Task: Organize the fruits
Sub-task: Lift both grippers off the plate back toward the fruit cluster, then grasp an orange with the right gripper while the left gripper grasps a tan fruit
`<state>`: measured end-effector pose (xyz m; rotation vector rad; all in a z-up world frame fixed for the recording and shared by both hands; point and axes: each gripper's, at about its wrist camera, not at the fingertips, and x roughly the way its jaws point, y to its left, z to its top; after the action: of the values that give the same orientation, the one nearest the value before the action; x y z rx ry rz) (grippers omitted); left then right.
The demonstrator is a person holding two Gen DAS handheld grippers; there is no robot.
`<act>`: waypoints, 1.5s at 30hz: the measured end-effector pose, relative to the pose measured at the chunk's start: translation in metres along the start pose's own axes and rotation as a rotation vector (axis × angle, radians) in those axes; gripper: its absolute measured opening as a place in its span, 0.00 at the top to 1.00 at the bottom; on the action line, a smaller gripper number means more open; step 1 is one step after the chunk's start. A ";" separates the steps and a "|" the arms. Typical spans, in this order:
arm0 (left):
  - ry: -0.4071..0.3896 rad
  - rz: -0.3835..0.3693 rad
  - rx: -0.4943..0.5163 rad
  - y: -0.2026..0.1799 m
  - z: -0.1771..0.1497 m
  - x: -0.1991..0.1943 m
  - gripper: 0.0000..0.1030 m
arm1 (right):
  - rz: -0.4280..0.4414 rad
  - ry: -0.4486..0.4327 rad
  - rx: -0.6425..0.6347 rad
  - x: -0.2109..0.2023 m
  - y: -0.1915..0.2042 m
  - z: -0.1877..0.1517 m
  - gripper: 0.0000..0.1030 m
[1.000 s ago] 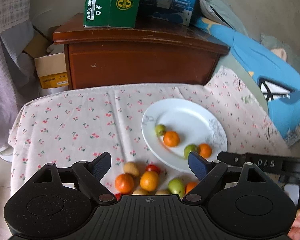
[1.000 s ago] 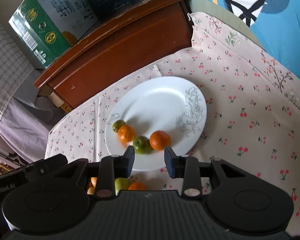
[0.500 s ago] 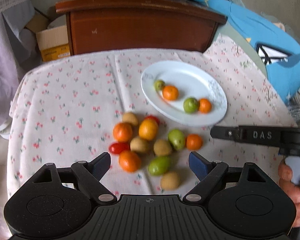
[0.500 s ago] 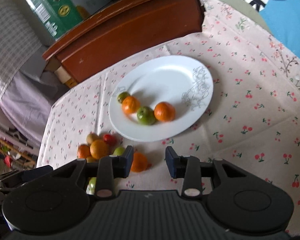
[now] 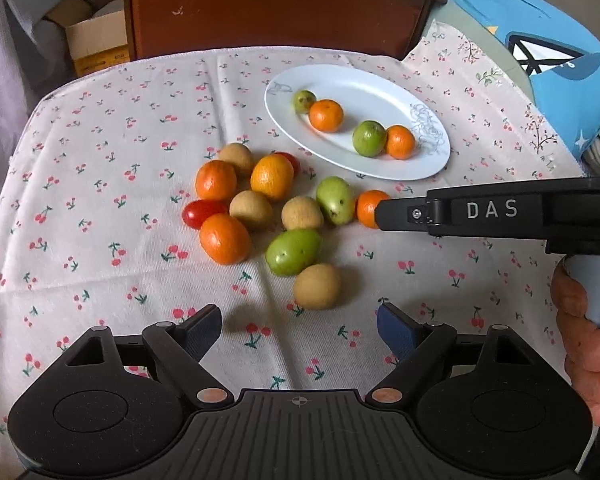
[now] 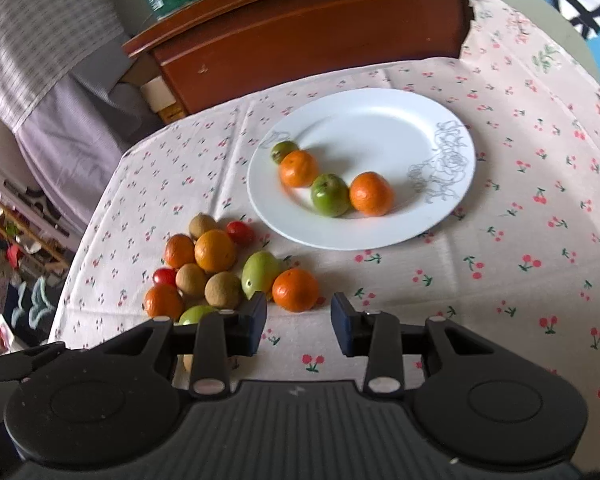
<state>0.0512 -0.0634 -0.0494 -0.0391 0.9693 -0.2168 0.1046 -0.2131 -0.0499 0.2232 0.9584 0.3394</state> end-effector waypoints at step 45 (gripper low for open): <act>-0.095 -0.034 -0.026 -0.002 -0.003 -0.008 0.75 | -0.026 -0.005 -0.085 0.015 0.010 0.002 0.72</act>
<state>0.0436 -0.0635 -0.0444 -0.0891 0.8768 -0.2318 0.1122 -0.1982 -0.0564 0.1344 0.9386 0.3548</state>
